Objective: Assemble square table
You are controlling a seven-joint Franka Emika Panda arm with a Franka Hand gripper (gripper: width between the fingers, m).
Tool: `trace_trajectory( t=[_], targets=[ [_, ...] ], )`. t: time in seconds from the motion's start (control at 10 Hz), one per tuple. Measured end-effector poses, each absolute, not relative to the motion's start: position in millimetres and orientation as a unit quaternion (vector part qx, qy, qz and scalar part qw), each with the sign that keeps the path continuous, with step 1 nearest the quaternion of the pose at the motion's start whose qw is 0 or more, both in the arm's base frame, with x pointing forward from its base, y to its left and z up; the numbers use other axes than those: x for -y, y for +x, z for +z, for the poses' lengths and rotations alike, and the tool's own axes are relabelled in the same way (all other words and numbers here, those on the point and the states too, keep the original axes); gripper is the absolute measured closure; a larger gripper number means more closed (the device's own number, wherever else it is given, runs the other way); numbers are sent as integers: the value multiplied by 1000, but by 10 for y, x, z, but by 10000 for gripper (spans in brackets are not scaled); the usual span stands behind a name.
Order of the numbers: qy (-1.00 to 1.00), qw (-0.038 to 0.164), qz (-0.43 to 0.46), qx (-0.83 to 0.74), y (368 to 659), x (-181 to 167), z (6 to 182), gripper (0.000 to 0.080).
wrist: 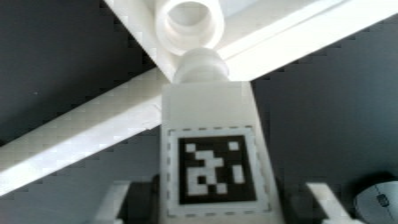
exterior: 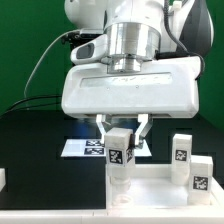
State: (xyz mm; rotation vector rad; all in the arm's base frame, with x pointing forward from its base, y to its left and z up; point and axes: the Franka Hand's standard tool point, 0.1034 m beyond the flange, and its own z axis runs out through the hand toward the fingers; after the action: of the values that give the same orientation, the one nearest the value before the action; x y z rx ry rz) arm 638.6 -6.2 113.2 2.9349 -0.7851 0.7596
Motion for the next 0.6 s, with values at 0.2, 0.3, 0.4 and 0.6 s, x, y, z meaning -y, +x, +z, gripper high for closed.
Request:
trace_trajectory(
  t=[0.2, 0.3, 0.4, 0.6],
  targets=[
    [936, 6, 248, 249, 6380, 52, 1124, 515],
    [935, 10, 258, 243, 6342, 35, 1080, 515],
    [936, 15, 258, 241, 6313, 47, 1016, 515],
    [938, 19, 253, 238, 6292, 39, 934, 515]
  ],
)
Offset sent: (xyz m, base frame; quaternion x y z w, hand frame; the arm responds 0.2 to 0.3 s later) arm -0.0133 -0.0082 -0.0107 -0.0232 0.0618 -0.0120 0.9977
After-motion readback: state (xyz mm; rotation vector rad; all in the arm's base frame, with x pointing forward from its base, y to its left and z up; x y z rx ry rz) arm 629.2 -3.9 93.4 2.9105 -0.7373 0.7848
